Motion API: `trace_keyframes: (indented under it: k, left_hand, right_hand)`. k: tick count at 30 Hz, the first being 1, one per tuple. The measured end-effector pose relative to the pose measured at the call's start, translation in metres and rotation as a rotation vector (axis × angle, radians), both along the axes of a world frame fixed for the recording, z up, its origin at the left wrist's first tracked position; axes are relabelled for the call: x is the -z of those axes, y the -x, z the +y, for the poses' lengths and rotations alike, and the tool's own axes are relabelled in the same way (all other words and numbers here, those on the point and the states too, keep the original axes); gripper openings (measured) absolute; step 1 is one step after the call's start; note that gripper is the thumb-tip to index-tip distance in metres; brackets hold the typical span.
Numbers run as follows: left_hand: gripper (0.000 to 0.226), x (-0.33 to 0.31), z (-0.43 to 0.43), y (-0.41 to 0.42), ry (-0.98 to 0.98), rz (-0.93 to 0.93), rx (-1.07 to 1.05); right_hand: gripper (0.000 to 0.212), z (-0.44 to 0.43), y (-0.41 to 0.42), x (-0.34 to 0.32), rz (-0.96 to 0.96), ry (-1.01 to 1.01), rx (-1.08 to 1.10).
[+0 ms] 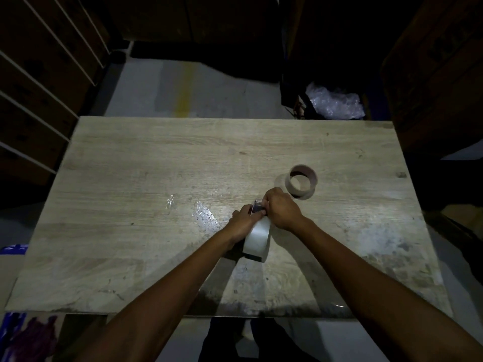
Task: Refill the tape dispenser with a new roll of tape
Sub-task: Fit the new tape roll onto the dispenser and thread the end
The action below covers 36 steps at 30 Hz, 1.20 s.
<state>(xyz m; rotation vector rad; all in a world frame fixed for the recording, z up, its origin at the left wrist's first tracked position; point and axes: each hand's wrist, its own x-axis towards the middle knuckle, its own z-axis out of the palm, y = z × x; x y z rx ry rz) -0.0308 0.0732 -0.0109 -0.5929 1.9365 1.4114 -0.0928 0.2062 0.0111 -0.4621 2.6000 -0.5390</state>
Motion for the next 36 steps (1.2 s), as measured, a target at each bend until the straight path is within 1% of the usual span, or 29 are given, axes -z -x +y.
trace_keyframes:
  k: [4, 5, 7, 10, 11, 14, 16, 17, 20, 21, 22, 23, 24, 25, 26, 28, 31, 33, 36]
  left_hand:
    - [0.061, 0.021, -0.003, 0.002, -0.008, 0.017, -0.034]
    - [0.059, 0.018, -0.005, 0.002, -0.014, 0.022, -0.033]
    - [0.053, -0.011, -0.005, 0.003, -0.044, 0.042, -0.037]
    - [0.032, -0.022, -0.006, 0.007, -0.124, 0.028, -0.099]
    - [0.031, -0.022, -0.007, 0.008, -0.145, 0.012, -0.120]
    - [0.035, -0.022, -0.009, 0.009, -0.202, -0.026, -0.161]
    - [0.030, -0.018, -0.009, 0.010, -0.232, -0.030, -0.182]
    - [0.032, -0.019, -0.009, 0.010, -0.243, -0.031, -0.186]
    - [0.056, -0.013, -0.006, 0.011, -0.236, -0.024, -0.173]
    - [0.058, -0.015, -0.005, 0.010, -0.226, -0.018, -0.159]
    - [0.049, -0.014, -0.004, 0.009, -0.227, -0.003, -0.155]
    - [0.035, -0.016, -0.004, 0.008, -0.233, 0.013, -0.183]
    - [0.028, -0.017, -0.004, 0.006, -0.254, 0.028, -0.197]
    - [0.028, -0.018, -0.004, 0.005, -0.272, 0.046, -0.208]
    - [0.030, -0.016, -0.006, 0.005, -0.287, 0.059, -0.199]
    - [0.046, -0.016, -0.009, 0.003, -0.314, 0.097, -0.200]
    - [0.063, -0.019, -0.013, -0.003, -0.311, 0.141, -0.192]
    - [0.063, -0.020, -0.017, -0.009, -0.303, 0.195, -0.178]
    - [0.052, -0.022, -0.026, -0.011, -0.278, 0.241, -0.215]
  right_hand:
    - [0.013, 0.002, 0.009, -0.001, -0.031, 0.018, -0.015]
    - [0.013, 0.001, 0.009, 0.001, -0.037, 0.020, -0.011]
    - [0.012, 0.000, 0.010, 0.004, -0.057, 0.031, -0.003]
    - [0.011, -0.004, 0.013, 0.008, -0.093, 0.096, 0.050]
    - [0.012, -0.004, 0.014, 0.010, -0.113, 0.108, 0.060]
    - [0.016, -0.001, 0.015, 0.008, -0.172, 0.148, 0.059]
    - [0.015, 0.003, 0.015, 0.007, -0.212, 0.212, 0.137]
    - [0.016, 0.005, 0.015, 0.007, -0.225, 0.240, 0.159]
    - [0.019, 0.010, 0.013, 0.006, -0.252, 0.269, 0.132]
    - [0.022, 0.011, 0.013, 0.004, -0.252, 0.266, 0.114]
    - [0.024, 0.011, 0.012, 0.002, -0.249, 0.257, 0.096]
    - [0.024, 0.011, 0.012, 0.000, -0.242, 0.250, 0.078]
    - [0.022, 0.010, 0.011, -0.001, -0.228, 0.236, 0.058]
    - [0.020, 0.007, 0.010, -0.002, -0.203, 0.219, 0.030]
    - [0.019, 0.004, 0.009, -0.003, -0.171, 0.198, -0.005]
    - [0.016, -0.002, 0.007, -0.008, -0.102, 0.151, -0.058]
    - [0.016, -0.009, 0.008, -0.021, -0.039, 0.116, -0.043]
    - [0.017, -0.014, 0.009, -0.032, -0.003, 0.082, -0.052]
    - [0.014, -0.024, 0.008, -0.044, 0.034, 0.033, -0.097]
